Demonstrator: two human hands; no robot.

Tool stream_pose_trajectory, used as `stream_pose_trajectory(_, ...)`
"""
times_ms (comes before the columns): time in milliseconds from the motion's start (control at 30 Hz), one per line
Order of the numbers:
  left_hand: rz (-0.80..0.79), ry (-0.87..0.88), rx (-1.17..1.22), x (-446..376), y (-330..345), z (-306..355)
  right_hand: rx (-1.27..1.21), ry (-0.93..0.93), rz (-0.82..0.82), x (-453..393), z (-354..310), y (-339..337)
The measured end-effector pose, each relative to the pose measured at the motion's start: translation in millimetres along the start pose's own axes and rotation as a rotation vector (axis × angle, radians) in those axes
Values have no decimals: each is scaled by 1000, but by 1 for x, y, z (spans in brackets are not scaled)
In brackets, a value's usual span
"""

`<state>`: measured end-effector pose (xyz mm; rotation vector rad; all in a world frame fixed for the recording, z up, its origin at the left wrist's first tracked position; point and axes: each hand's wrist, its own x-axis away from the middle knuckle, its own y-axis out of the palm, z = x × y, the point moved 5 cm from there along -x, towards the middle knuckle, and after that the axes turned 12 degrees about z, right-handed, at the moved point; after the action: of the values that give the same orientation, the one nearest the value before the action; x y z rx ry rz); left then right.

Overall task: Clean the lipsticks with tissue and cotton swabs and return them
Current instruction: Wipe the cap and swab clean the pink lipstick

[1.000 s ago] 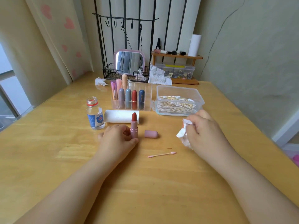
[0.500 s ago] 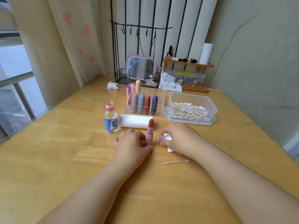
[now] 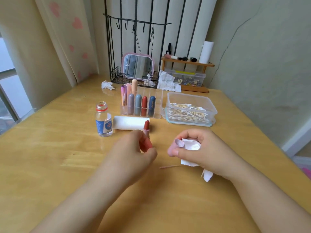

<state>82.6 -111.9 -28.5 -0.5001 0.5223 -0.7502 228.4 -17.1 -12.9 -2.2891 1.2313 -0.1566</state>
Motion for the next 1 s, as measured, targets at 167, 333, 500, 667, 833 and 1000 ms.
stream_pose_trajectory(167,-238,-70,341,13,19,7,-142,-37,-38,10,4,2)
stream_pose_trajectory(333,-340,-129,528,13,26,5,20,-43,5,16,9,6)
stream_pose_trajectory(500,-268,-206,567,8,25,-2,92,140,36,16,22,-13)
stream_pose_trajectory(667,-380,-254,715,16,32,6,320,-231,320,15,9,-25)
stream_pose_trajectory(833,-483,-245,770,19,36,11,277,-660,559,29,-14,-7)
stream_pose_trajectory(1000,-473,-274,922,13,32,8,-27,-513,338,26,-5,3)
